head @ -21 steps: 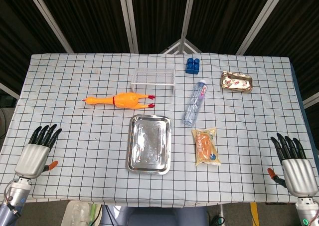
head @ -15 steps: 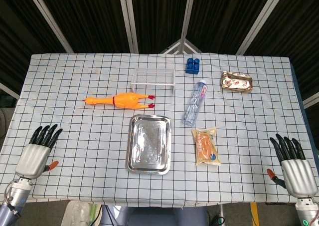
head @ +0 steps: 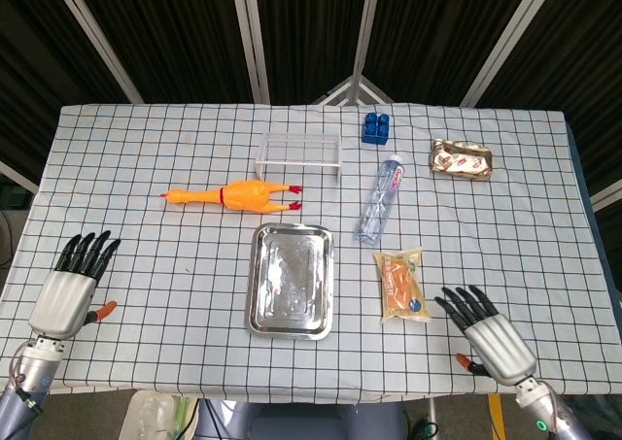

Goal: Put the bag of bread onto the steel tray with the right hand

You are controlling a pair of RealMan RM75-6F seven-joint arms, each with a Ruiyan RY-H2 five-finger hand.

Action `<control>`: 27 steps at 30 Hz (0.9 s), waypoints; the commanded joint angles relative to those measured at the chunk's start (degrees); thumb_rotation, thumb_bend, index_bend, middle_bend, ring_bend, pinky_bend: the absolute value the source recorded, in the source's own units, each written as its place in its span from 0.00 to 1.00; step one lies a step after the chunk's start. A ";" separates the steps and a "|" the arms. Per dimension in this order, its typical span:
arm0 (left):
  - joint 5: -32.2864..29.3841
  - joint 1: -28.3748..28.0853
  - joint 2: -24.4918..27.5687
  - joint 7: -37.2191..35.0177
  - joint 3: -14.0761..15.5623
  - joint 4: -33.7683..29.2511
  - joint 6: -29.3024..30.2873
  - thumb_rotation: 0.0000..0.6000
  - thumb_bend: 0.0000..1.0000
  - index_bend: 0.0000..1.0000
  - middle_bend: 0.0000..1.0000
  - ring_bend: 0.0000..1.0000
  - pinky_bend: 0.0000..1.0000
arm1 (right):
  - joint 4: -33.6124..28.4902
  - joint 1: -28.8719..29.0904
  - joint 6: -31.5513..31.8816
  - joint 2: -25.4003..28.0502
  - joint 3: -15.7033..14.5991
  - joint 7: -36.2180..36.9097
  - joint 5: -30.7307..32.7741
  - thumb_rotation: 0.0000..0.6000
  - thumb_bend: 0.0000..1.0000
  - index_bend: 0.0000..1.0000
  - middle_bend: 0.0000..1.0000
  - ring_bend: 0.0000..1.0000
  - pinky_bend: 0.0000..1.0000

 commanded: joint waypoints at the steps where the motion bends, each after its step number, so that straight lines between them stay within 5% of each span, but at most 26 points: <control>1: -0.11 -0.41 -0.03 -0.23 -1.15 0.16 1.03 1.00 0.02 0.00 0.00 0.00 0.00 | -2.53 5.09 -7.95 -3.86 2.09 -4.56 4.04 1.00 0.30 0.00 0.00 0.00 0.00; 12: -4.15 -1.13 -0.55 1.02 -2.38 1.17 -1.90 1.00 0.02 0.00 0.00 0.00 0.00 | -1.54 12.19 -17.80 -9.31 9.38 -14.96 18.00 1.00 0.30 0.00 0.00 0.00 0.00; 24: -8.33 -2.01 -0.79 1.74 -3.61 1.57 -4.92 1.00 0.02 0.00 0.00 0.00 0.00 | 3.18 17.12 -23.14 -12.23 10.27 -14.05 24.49 1.00 0.30 0.00 0.00 0.00 0.00; 26: -8.87 -2.05 -0.67 1.55 -3.78 1.63 -5.17 1.00 0.02 0.00 0.00 0.00 0.00 | 4.01 17.72 -23.63 -12.75 10.25 -13.64 25.20 1.00 0.30 0.00 0.00 0.00 0.08; 27: -9.15 -2.06 -0.58 1.41 -3.86 1.63 -5.29 1.00 0.02 0.00 0.00 0.00 0.00 | 4.37 17.94 -23.60 -13.07 10.20 -13.31 25.22 1.00 0.30 0.03 0.04 0.01 0.20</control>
